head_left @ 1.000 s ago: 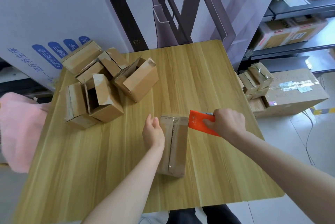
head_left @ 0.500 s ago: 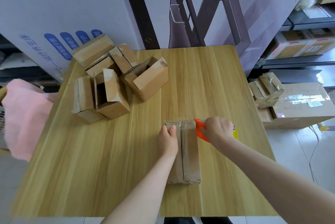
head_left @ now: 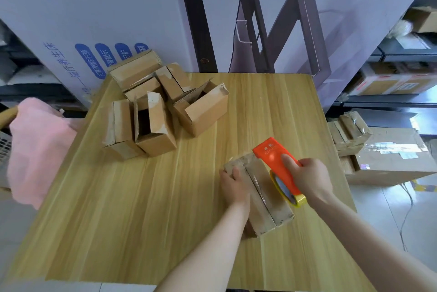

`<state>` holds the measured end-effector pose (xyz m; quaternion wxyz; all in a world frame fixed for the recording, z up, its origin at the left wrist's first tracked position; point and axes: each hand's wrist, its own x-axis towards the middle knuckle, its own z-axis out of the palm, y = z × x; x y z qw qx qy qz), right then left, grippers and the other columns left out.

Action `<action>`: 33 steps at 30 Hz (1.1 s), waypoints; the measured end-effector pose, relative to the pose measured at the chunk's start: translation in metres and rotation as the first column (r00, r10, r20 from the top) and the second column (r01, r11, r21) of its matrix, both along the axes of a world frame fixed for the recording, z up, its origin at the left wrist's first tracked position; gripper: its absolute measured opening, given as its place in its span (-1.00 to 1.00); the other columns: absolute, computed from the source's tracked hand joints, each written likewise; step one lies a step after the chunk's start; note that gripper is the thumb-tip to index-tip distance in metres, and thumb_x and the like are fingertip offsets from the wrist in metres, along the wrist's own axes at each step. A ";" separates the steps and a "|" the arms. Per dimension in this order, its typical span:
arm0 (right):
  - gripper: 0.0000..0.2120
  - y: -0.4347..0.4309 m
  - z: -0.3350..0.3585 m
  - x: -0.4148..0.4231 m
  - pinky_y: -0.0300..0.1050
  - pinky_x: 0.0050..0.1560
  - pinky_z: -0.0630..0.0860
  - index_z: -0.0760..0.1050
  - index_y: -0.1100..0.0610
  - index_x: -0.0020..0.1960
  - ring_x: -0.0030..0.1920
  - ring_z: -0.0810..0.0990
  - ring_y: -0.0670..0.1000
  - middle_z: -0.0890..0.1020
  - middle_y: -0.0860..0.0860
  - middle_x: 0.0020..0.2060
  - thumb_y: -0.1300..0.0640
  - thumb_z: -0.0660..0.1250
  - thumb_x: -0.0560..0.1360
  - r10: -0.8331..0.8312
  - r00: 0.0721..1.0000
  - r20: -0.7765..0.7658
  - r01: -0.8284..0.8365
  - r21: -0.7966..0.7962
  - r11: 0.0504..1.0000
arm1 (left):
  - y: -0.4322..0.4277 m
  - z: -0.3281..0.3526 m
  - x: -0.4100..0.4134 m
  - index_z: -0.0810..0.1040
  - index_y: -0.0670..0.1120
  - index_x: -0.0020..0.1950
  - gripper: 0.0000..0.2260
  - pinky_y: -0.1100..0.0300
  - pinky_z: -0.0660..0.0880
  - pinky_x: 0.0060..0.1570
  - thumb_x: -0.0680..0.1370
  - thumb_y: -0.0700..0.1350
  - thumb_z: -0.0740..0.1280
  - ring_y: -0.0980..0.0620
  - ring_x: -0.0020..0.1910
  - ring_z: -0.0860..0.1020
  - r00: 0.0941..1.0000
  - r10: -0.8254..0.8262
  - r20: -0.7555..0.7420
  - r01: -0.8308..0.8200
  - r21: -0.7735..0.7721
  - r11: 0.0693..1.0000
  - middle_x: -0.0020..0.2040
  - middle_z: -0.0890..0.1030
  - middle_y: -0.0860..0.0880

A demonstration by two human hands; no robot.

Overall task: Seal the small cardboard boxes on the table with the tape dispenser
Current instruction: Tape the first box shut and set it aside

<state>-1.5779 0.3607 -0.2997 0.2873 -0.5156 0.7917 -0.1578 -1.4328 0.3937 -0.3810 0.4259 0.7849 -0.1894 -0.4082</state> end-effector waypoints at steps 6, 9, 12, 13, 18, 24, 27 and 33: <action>-0.48 -0.003 -0.008 -0.003 -0.11 -0.38 0.35 0.44 0.18 -0.43 -0.45 0.47 0.09 0.50 0.07 -0.50 -0.24 0.31 0.46 -0.113 0.978 0.178 0.106 0.049 0.993 | 0.028 0.003 0.017 0.32 -0.18 0.46 -0.54 0.15 0.26 0.36 0.56 -0.28 0.29 -0.03 0.37 0.32 0.845 -0.149 0.513 0.291 -0.208 0.934 0.37 0.41 -0.09; -0.48 -0.003 -0.010 -0.003 -0.10 -0.36 0.36 0.44 0.18 -0.43 -0.44 0.48 0.10 0.51 0.08 -0.49 -0.24 0.30 0.44 -0.127 0.974 0.186 0.122 0.042 0.992 | 0.017 0.007 0.026 0.54 -0.16 0.28 -0.65 0.11 0.40 0.25 0.52 -0.38 0.27 -0.05 0.22 0.47 0.615 -0.225 0.756 0.604 -0.268 0.751 0.20 0.56 -0.07; -0.48 0.001 -0.011 -0.004 -0.09 -0.34 0.36 0.42 0.17 -0.43 -0.44 0.46 0.10 0.49 0.07 -0.50 -0.25 0.30 0.44 -0.157 0.965 0.211 0.150 0.048 0.987 | -0.005 0.013 0.028 0.51 -0.13 0.32 -0.68 0.08 0.39 0.29 0.58 -0.27 0.24 -0.08 0.29 0.45 0.442 -0.460 0.770 0.756 -0.043 0.653 0.27 0.54 -0.05; -0.49 0.002 -0.012 -0.005 -0.07 -0.34 0.36 0.43 0.17 -0.42 -0.44 0.46 0.10 0.49 0.07 -0.50 -0.25 0.30 0.45 -0.167 0.960 0.223 0.160 0.049 0.986 | -0.011 0.013 0.028 0.46 -0.10 0.38 -0.66 0.11 0.35 0.32 0.60 -0.21 0.23 -0.05 0.34 0.40 0.407 -0.546 0.732 0.767 0.050 0.640 0.33 0.49 -0.03; -0.49 0.004 -0.013 -0.004 -0.11 -0.37 0.35 0.45 0.16 -0.41 -0.44 0.48 0.08 0.49 0.05 -0.51 -0.26 0.28 0.44 -0.188 0.956 0.223 0.182 0.049 0.982 | -0.033 0.016 0.028 0.25 -0.01 0.49 -0.52 0.12 0.28 0.32 0.58 -0.12 0.27 -0.04 0.42 0.30 0.225 -0.741 0.633 0.737 0.387 0.554 0.46 0.34 0.01; -0.48 0.006 -0.009 0.001 -0.14 -0.40 0.30 0.45 0.14 -0.41 -0.44 0.48 0.05 0.49 0.01 -0.49 -0.29 0.27 0.44 -0.185 0.965 0.188 0.177 0.057 0.983 | -0.067 0.034 0.021 0.27 0.06 0.40 -0.57 0.02 0.38 0.16 0.53 -0.07 0.23 -0.10 0.34 0.40 0.088 -0.932 0.351 0.707 0.637 0.306 0.36 0.40 -0.01; -0.50 0.008 -0.009 0.001 -0.15 -0.42 0.29 0.45 0.13 -0.40 -0.45 0.48 0.04 0.49 0.00 -0.49 -0.28 0.26 0.44 -0.183 0.963 0.197 0.176 0.054 0.983 | -0.076 0.035 0.020 0.23 0.09 0.42 -0.52 0.01 0.41 0.13 0.51 -0.07 0.24 -0.13 0.28 0.46 0.073 -0.968 0.242 0.711 0.668 0.221 0.34 0.41 -0.01; -0.50 0.006 -0.006 0.001 -0.15 -0.38 0.33 0.46 0.14 -0.37 -0.41 0.51 0.06 0.52 0.02 -0.46 -0.28 0.26 0.46 -0.166 0.964 0.207 0.157 0.057 0.986 | -0.039 0.033 0.044 0.28 0.11 0.47 -0.30 0.07 0.38 0.23 0.40 0.03 0.50 0.00 0.36 0.39 0.453 -0.656 0.604 0.620 0.315 0.719 0.40 0.39 0.09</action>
